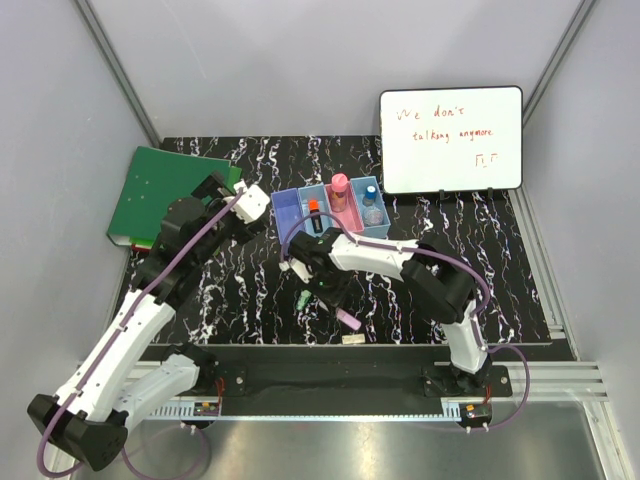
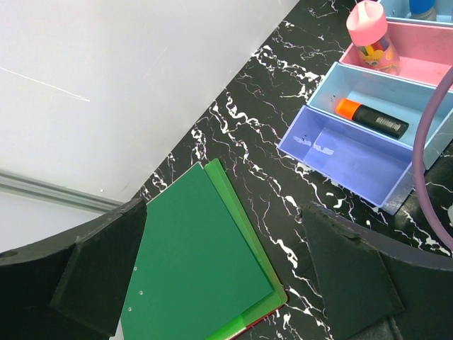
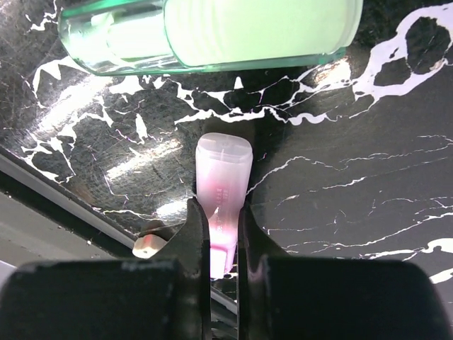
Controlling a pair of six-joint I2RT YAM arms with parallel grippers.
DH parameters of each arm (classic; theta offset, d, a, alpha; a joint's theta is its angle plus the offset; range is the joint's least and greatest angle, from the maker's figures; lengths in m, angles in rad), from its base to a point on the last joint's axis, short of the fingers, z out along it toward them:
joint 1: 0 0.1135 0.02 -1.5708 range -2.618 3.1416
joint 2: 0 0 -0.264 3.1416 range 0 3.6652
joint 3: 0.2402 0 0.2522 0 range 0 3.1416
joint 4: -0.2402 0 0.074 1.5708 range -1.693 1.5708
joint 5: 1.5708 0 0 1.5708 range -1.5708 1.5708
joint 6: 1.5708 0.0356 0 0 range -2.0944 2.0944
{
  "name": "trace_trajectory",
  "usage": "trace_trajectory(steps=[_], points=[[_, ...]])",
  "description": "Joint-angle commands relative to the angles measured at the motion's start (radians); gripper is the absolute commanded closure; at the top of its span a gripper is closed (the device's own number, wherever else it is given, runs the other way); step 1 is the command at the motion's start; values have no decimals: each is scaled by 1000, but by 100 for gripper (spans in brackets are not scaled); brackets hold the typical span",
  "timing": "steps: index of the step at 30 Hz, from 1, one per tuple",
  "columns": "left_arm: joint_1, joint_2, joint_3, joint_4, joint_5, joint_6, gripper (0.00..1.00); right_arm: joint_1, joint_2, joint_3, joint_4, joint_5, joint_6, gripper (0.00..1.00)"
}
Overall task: Sort the stationery into containers
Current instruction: Pick up the pen from the center of the board, then place the pen in the storage box.
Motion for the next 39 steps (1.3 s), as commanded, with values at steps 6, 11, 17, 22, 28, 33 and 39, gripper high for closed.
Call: trace_trajectory(steps=[6, 11, 17, 22, 28, 33, 39], points=[[-3, -1, 52, 44, -3, -9, 1, 5, -68, -26, 96, 254, -52, 100], [-3, 1, 43, 41, -32, -20, 1, -7, -111, -1, 113, 340, -92, 100], [-2, 21, 29, 32, -87, -106, 1, -69, -142, 51, 116, 400, -102, 100], [-4, 59, 47, 6, -84, -173, 1, -101, -189, 135, 118, 377, -66, 100], [-3, 91, 86, 9, -87, -195, 1, -127, -242, 244, 111, 313, 1, 100], [-3, 95, 90, 10, -87, -203, 1, -156, -291, 327, 113, 260, 73, 100], [-3, 119, 101, 18, -71, -267, 1, -240, -269, 442, 163, 242, 200, 100]])
